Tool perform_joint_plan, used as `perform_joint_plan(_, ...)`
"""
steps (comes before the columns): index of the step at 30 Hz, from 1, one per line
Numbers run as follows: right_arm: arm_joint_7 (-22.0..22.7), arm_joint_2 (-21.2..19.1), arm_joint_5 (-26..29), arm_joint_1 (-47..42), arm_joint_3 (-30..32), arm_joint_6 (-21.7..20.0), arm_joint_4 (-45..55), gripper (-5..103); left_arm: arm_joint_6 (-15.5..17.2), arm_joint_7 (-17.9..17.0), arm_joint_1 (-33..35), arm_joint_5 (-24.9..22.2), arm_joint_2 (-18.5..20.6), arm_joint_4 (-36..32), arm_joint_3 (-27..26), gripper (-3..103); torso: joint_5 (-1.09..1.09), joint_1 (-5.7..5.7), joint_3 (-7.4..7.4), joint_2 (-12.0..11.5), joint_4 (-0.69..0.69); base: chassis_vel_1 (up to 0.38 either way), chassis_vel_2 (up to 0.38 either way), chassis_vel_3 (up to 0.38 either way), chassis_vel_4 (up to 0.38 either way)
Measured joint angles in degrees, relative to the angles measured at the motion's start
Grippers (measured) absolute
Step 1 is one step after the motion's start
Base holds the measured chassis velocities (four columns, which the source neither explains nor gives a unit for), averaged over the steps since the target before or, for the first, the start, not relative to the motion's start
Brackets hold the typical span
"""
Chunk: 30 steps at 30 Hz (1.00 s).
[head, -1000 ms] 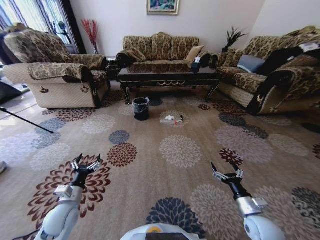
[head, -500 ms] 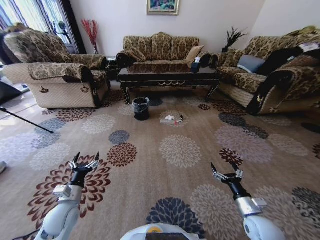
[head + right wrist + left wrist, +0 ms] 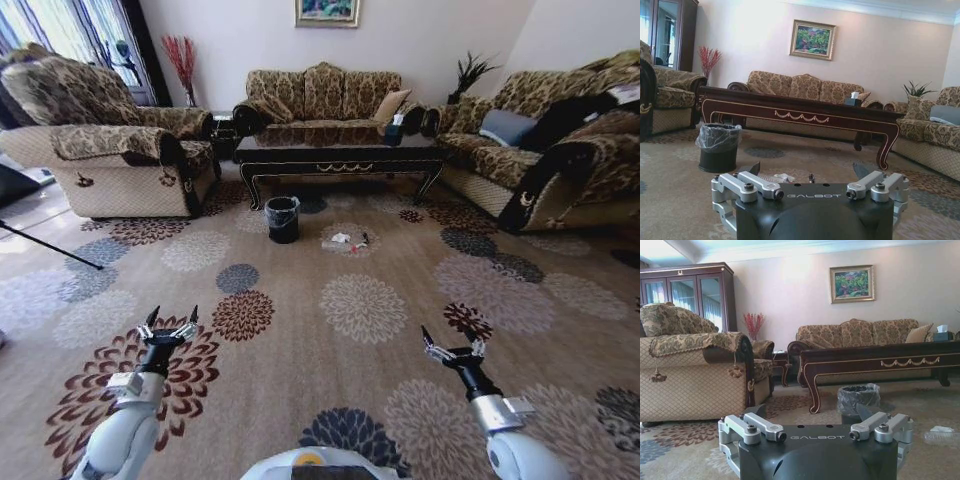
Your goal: Move to the front of the table and pick up the trash from the floor, then place it into the trash bin.
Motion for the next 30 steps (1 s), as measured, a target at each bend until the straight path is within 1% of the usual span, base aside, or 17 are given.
perform_joint_plan(30, 0.0, 0.5, -1.3, 0.1, -0.8, 0.1, -0.4, 100, -0.2, 0.1, 0.0, 0.5, 0.0, 0.7, 0.0, 100, 0.0, 0.01, 0.11, 0.0, 0.0, -0.115, 0.123, 0.115, -0.121)
